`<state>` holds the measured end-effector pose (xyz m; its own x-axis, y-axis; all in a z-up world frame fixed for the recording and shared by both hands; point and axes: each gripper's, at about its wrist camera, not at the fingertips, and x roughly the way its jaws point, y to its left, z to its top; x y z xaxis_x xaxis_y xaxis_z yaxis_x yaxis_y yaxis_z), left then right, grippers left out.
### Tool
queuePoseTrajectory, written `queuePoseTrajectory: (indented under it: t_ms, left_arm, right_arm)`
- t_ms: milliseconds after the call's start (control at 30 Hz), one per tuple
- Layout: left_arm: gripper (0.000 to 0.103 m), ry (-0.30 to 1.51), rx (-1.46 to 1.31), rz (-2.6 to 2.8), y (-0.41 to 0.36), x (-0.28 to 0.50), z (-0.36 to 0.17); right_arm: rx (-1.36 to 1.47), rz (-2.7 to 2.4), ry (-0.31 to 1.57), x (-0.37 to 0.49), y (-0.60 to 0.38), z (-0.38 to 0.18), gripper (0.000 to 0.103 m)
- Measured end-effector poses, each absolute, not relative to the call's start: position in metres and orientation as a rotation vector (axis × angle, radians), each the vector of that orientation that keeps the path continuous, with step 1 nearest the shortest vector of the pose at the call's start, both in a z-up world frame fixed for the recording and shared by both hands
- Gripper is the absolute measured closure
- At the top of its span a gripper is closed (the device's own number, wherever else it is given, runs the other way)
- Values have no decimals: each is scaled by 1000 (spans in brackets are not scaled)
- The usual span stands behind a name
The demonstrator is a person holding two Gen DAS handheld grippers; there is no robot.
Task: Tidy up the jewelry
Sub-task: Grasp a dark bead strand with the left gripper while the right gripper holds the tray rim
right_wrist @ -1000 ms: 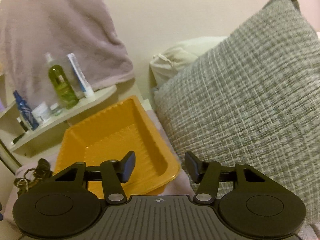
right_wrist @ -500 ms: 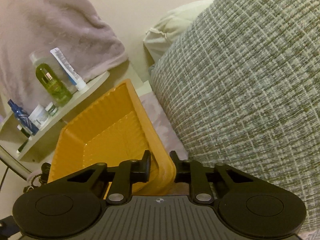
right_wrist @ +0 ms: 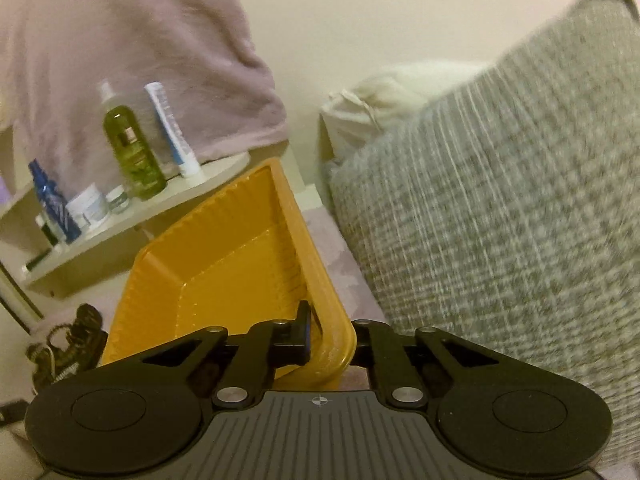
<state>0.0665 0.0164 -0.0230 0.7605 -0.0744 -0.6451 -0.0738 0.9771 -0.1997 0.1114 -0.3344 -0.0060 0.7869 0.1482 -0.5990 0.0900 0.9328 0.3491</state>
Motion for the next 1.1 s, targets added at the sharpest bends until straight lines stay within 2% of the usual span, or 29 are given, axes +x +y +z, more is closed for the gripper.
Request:
queuePoseTrajectory:
  t_ms: [167, 367, 500, 567, 633, 867, 1033, 1100]
  left_arm:
    - [9, 688, -124, -7, 28, 75, -29]
    - [23, 694, 84, -85, 31, 88, -41]
    - [50, 705, 268, -134, 32, 95, -50]
    - [57, 708, 332, -156, 33, 96, -53]
    - [71, 713, 381, -173, 35, 100, -56]
    - [80, 722, 669, -247, 25, 101, -74]
    - [85, 709, 766, -278, 24, 100, -81]
    - [91, 711, 796, -281, 23, 101, -83]
  right_arm:
    - [262, 14, 635, 101, -313, 5, 94]
    - [165, -2, 612, 97, -294, 16, 94]
    - [150, -8, 617, 100, -289, 19, 94]
    - [144, -12, 619, 101, -288, 21, 94]
    - [140, -14, 622, 101, -287, 21, 94]
    - [133, -1, 640, 103, -280, 20, 98]
    - [132, 1, 637, 103, -278, 21, 98]
    - [130, 2, 635, 102, -278, 21, 98]
